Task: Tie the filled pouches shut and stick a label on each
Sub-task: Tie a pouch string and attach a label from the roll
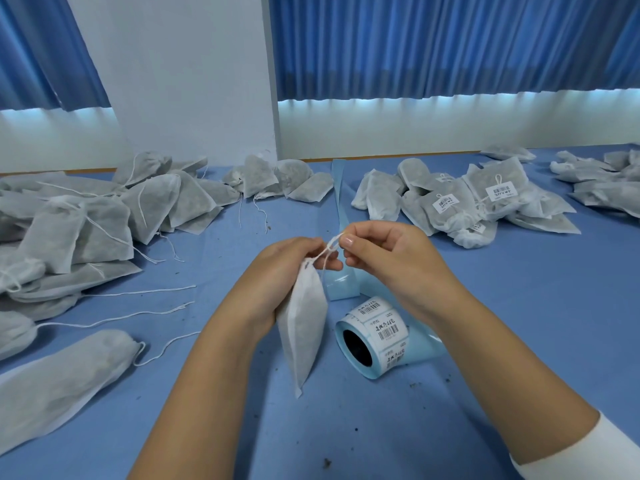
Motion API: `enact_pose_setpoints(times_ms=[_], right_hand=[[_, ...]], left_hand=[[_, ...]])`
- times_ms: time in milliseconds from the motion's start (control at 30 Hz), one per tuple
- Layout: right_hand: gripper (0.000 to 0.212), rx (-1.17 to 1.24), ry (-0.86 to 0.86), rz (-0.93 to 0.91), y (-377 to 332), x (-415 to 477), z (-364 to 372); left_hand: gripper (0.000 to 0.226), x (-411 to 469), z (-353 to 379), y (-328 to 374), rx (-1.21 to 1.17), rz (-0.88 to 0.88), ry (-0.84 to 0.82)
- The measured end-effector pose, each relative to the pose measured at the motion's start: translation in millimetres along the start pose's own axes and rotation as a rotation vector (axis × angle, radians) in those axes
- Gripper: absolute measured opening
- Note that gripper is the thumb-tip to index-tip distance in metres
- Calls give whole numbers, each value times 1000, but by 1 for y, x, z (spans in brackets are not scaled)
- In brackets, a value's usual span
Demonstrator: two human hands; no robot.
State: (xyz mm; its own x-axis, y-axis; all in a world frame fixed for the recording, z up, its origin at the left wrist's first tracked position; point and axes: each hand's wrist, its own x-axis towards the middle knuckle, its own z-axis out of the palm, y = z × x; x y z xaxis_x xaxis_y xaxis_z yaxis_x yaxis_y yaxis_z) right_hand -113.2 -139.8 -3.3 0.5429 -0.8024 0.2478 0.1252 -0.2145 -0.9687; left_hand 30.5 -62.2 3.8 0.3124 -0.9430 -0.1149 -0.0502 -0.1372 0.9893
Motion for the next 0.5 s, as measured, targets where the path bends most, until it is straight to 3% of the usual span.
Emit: enact_pose_setpoints(times_ms=[233, 367, 500], right_hand=[[14, -61, 0, 0, 2, 1, 0], [13, -71, 62, 26, 6, 3, 2], [8, -150, 163, 31, 11, 5, 1]], left_hand=[[19, 1, -2, -3, 8, 74, -59], [26, 5, 0, -7, 80, 130, 54], [18, 7, 12, -12, 160, 213, 109]])
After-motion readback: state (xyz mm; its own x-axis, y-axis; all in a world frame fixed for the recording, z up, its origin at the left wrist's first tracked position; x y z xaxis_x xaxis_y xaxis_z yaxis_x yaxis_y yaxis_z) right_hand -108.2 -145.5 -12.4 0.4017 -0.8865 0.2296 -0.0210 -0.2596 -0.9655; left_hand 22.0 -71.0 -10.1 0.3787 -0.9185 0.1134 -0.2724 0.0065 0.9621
